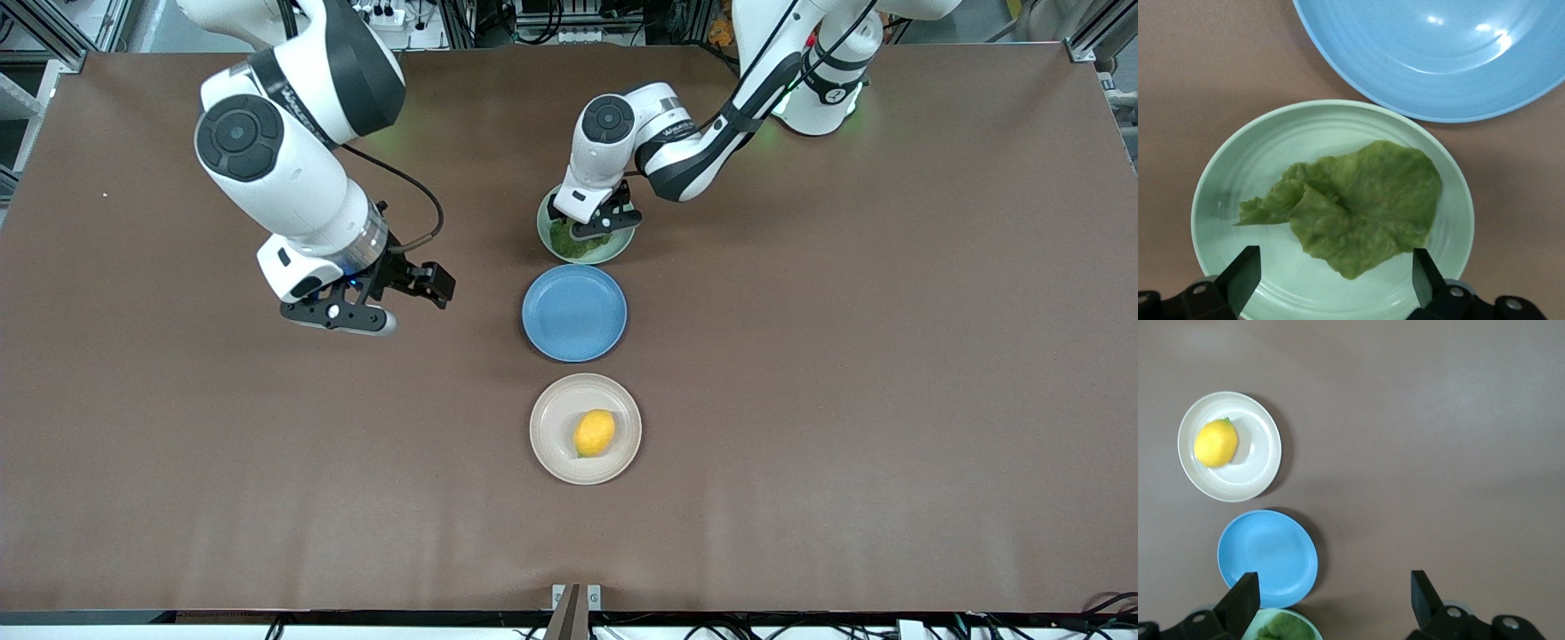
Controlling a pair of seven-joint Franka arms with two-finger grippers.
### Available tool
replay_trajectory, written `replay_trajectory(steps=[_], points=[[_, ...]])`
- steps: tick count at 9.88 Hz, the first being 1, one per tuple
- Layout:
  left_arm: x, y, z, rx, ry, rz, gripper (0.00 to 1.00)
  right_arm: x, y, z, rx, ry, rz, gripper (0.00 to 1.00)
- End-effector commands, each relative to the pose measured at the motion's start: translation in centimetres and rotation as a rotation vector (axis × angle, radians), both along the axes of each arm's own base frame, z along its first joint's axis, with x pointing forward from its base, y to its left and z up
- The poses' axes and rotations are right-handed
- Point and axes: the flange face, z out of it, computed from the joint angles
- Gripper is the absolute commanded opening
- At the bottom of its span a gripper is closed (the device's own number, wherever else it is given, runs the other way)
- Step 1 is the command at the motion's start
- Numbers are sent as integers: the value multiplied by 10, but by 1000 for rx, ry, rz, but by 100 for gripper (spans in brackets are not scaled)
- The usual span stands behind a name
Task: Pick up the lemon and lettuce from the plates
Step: 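Grasp the lettuce with the left gripper while the right gripper nears the lemon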
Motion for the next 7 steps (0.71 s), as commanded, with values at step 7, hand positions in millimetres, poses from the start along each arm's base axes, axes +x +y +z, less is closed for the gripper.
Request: replay_trajectory(steps=[7], points=[[12, -32, -51, 65, -95, -4, 98, 44, 89, -75, 98, -119, -227, 100]])
